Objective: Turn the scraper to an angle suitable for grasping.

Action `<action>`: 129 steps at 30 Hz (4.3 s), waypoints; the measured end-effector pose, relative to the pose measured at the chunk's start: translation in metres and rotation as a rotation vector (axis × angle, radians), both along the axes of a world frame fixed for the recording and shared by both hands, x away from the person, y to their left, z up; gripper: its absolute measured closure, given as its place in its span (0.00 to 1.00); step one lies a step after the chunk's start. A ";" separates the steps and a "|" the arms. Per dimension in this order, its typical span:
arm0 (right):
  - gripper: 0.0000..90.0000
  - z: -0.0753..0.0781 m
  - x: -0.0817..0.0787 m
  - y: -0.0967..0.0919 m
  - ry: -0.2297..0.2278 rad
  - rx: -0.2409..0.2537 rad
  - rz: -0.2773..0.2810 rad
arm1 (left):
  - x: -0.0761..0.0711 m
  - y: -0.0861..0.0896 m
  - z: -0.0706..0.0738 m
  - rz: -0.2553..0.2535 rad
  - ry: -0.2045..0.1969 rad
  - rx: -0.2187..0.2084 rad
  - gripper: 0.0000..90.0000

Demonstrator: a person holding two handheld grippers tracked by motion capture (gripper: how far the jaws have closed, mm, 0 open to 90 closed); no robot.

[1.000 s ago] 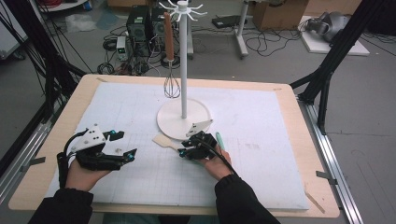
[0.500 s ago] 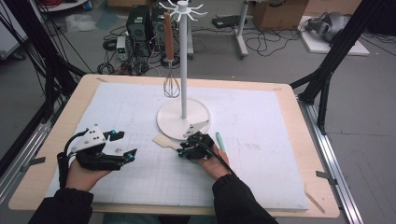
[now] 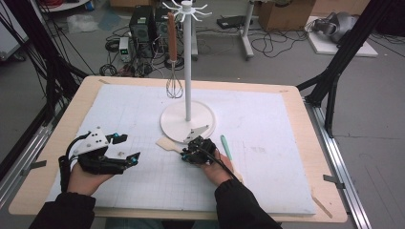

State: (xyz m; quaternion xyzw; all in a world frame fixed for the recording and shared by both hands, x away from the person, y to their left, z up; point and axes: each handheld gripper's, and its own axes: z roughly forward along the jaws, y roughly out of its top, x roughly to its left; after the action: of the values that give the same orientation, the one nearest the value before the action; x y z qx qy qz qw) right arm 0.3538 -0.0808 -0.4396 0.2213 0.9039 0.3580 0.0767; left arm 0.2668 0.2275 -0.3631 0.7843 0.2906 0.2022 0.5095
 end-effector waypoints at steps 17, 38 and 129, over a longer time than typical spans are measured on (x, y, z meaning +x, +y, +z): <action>0.90 0.003 0.001 0.000 0.035 0.030 0.000 | 0.000 0.000 0.000 -0.003 0.002 0.004 0.26; 0.90 0.029 -0.020 -0.006 0.039 0.091 0.140 | -0.002 -0.010 0.000 -0.059 0.011 0.027 0.27; 0.84 0.083 -0.075 0.020 -0.004 0.001 0.551 | -0.013 -0.077 -0.007 -0.606 0.114 0.346 0.89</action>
State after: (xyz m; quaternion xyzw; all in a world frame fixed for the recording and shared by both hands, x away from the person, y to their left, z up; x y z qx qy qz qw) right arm 0.2786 -0.0609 -0.3567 -0.0334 0.9297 0.3661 -0.0218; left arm 0.2534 0.1508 -0.3701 0.9196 0.0341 0.0440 0.3888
